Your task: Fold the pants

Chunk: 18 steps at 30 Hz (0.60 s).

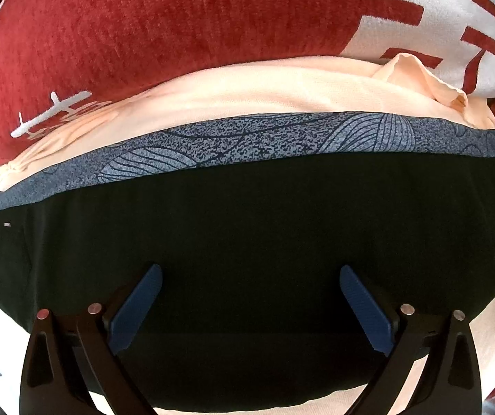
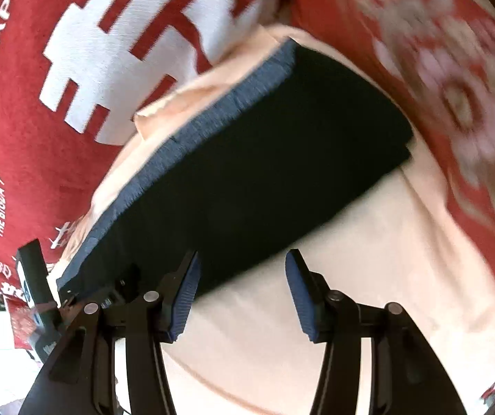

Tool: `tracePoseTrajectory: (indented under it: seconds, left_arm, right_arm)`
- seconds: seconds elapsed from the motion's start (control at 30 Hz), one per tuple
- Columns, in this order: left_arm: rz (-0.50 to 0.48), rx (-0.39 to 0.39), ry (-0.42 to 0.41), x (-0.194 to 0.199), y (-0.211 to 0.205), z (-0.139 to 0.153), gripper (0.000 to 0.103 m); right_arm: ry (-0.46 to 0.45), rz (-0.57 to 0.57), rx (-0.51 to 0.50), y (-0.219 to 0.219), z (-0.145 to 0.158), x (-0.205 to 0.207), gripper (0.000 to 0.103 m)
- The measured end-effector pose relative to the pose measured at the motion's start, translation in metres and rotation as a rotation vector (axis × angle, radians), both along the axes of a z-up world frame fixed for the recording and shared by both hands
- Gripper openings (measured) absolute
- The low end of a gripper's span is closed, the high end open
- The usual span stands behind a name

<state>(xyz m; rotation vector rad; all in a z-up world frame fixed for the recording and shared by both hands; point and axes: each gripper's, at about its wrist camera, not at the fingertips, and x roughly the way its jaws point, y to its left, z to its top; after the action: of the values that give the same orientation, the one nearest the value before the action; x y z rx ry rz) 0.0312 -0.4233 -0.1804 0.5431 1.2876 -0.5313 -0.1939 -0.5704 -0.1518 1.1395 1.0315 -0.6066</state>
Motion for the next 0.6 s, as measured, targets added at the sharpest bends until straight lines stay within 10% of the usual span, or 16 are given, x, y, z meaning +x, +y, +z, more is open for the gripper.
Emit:
tracePoseTrajectory:
  seconds: [0.6]
  left_arm:
    - [-0.015,0.006,-0.007,-0.003,-0.005,-0.001,0.103]
  right_arm:
    - [-0.168,-0.242,0.048,-0.035,-0.023,-0.034,0.055]
